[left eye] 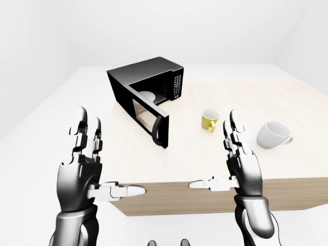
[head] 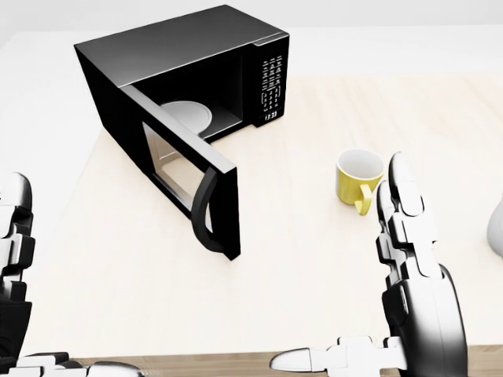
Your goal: Close the microwave.
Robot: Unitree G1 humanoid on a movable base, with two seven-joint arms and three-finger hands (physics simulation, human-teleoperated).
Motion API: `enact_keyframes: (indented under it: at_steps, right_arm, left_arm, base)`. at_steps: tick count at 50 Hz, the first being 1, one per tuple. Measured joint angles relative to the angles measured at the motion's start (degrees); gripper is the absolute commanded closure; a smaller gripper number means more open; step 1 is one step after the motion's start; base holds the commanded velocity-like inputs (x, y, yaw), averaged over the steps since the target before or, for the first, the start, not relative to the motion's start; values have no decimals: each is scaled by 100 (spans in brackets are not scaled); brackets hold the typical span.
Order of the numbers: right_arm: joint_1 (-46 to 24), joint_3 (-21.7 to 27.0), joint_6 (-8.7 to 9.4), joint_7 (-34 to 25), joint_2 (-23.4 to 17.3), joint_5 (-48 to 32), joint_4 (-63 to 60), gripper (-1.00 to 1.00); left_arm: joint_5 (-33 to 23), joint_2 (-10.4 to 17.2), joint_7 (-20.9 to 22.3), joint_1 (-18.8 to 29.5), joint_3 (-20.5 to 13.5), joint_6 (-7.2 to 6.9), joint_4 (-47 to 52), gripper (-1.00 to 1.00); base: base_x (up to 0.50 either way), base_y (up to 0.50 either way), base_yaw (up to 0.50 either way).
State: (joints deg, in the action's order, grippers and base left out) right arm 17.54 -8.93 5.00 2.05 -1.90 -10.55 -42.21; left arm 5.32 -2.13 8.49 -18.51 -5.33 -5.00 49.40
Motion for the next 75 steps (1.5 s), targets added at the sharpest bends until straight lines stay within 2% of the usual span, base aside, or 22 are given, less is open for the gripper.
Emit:
enact_keyframes:
  at_steps: [44, 68, 75]
  right_arm:
    - [-45, -7, 0, 4, 1, 4, 120, -100]
    - [-141, 54, 0, 161, 66, 157, 149, -100]
    - [-140, 60, 0, 176, 67, 202, 99, -100]
  left_arm:
    - [-22, 14, -7, 15, 18, 0, -48, -100]
    - [71, 11, -33, 23, 18, 0, 32, -100]
    - [171, 9, -16, 29, -17, 0, 89, -100]
  base:
    - [0, 50, 0]
    - [0, 1, 0]
    - [45, 0, 0]
